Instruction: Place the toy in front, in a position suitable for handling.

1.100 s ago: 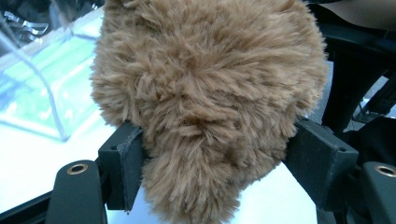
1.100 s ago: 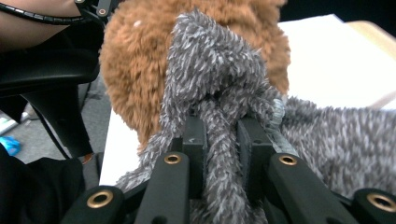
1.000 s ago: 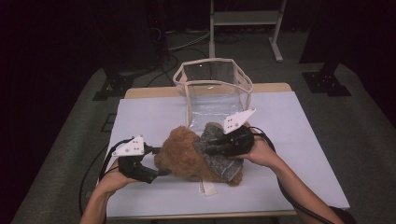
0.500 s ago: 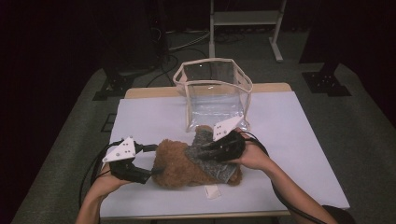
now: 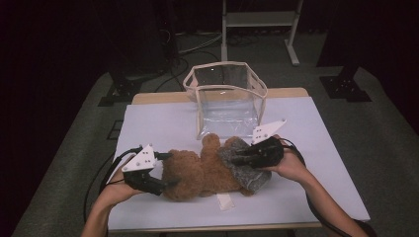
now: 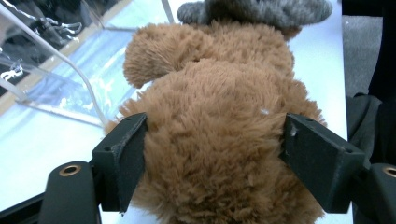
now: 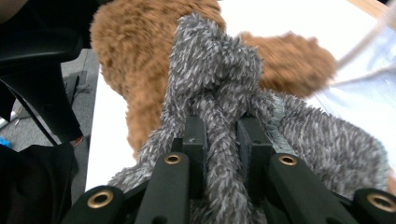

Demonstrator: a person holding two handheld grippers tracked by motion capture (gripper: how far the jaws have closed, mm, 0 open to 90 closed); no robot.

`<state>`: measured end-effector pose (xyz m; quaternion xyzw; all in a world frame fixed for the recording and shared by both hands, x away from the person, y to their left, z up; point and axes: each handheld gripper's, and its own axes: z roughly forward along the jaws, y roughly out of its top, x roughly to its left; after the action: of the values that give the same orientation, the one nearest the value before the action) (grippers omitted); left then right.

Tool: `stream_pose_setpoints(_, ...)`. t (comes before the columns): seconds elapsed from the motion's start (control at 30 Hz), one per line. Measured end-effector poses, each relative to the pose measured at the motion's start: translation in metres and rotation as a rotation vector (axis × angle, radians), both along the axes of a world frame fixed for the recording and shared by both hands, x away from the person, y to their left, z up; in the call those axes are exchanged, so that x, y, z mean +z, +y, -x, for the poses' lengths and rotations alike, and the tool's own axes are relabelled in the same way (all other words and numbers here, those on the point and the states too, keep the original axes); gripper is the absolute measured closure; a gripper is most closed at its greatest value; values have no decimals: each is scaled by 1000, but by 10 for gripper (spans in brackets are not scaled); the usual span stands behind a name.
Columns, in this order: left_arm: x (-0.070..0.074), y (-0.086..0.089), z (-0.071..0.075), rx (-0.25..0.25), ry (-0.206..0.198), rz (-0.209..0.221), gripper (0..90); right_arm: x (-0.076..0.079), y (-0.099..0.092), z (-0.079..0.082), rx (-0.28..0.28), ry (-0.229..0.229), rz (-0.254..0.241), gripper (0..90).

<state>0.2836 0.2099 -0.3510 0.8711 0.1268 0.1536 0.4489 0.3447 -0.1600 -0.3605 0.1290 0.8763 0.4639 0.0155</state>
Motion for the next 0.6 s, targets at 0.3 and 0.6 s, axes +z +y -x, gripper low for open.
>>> stream_pose_setpoints(0.3, 2, 1, 2, -12, -3, -31, 224, -11, -25, -9, -72, 27, -39, 751)
stream_pose_setpoints(0.6, -12, -1, -6, 1, 14, -179, 221, -24, -22, -9, -62, 83, -47, 755)
